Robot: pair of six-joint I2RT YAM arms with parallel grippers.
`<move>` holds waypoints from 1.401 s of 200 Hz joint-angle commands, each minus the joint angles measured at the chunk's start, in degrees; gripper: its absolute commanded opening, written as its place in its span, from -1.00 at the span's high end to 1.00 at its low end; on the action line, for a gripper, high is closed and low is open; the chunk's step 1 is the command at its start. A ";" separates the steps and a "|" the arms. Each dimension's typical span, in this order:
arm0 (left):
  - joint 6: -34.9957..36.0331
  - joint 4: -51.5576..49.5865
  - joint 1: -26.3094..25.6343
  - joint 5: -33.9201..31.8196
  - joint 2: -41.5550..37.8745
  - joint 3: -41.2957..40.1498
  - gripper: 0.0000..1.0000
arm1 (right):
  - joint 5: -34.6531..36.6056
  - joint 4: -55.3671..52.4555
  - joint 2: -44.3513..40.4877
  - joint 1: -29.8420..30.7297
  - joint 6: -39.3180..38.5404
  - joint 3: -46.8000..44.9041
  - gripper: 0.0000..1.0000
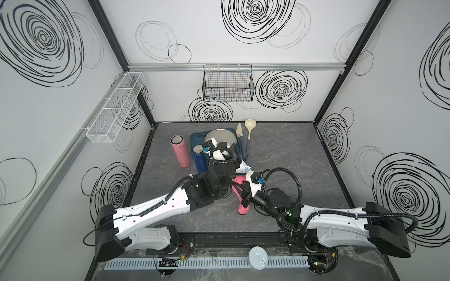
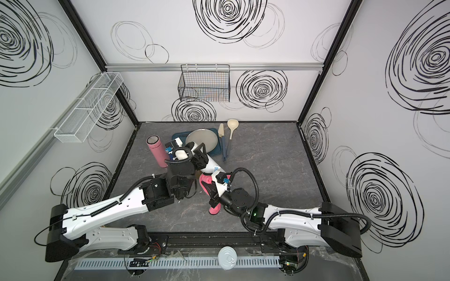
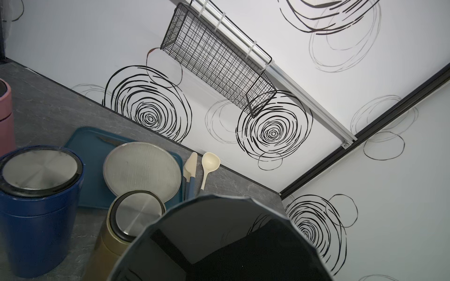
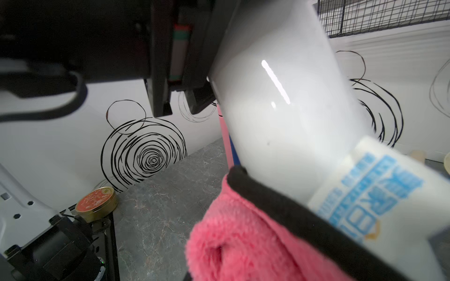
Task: Wipe the surface of the thermos
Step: Wipe the dirt from the surface of the thermos.
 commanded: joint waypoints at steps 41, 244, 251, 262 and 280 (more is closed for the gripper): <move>-7.20 1.18 -1.56 1.54 -3.95 -1.26 1.00 | 7.44 4.84 7.27 -1.70 -0.18 6.93 1.00; 8.94 17.90 2.85 16.36 -5.24 -7.40 1.00 | 8.20 0.51 -7.45 -1.43 2.57 -1.06 1.00; 9.62 17.28 2.79 16.82 -5.36 -7.01 1.00 | 6.92 -0.34 -7.69 -1.18 1.94 0.68 1.00; 10.86 17.20 2.63 17.44 -5.55 -6.72 1.00 | 5.15 -1.08 -7.55 -0.95 1.23 3.13 1.00; 13.77 18.89 2.60 18.99 -5.95 -7.11 1.00 | 4.51 -0.62 -6.10 -0.91 0.66 4.76 1.00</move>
